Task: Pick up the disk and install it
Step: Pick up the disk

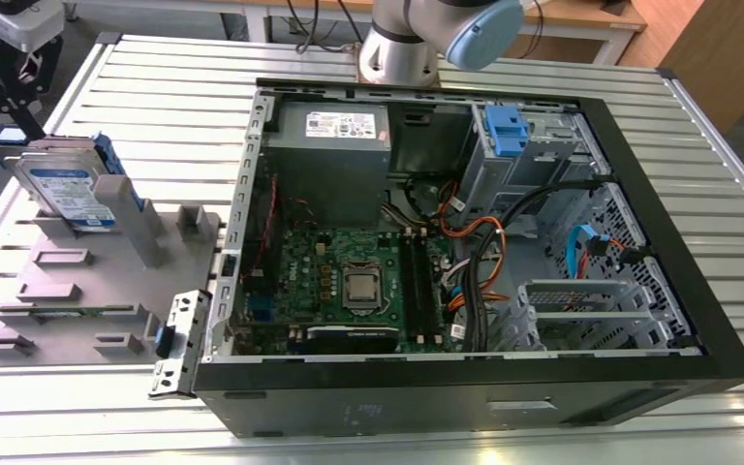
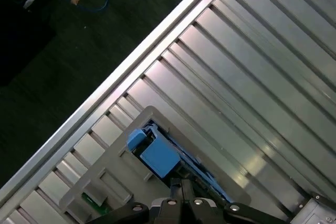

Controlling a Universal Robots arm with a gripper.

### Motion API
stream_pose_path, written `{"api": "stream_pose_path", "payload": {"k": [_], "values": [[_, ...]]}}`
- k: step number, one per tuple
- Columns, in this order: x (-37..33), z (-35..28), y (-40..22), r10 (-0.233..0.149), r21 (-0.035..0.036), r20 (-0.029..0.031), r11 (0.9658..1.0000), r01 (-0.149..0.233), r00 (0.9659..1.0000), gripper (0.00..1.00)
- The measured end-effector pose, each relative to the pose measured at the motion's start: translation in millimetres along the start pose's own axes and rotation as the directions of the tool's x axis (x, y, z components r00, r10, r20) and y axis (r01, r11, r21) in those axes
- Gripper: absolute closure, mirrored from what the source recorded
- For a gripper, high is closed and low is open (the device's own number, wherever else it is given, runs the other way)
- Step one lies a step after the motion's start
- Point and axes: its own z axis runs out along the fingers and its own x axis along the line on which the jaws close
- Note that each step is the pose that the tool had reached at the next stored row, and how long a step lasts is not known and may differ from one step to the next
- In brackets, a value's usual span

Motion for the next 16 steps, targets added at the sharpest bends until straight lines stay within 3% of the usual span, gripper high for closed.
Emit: {"api": "stream_pose_path", "payload": {"k": [5,9,13,16], "values": [[0.0,0.0,0.0,-0.072,-0.0017,-0.0028,0.9974,0.072,0.9974,0.89],[0.0,0.0,0.0,-0.128,-0.0031,-0.005,0.9917,0.128,0.9917,0.89],[0.0,0.2,0.0,-0.186,-0.0047,-0.0071,0.9825,0.186,0.9825,0.89],[0.0,0.4,0.0,-0.235,-0.0062,-0.0088,0.972,0.235,0.972,0.89]]}}
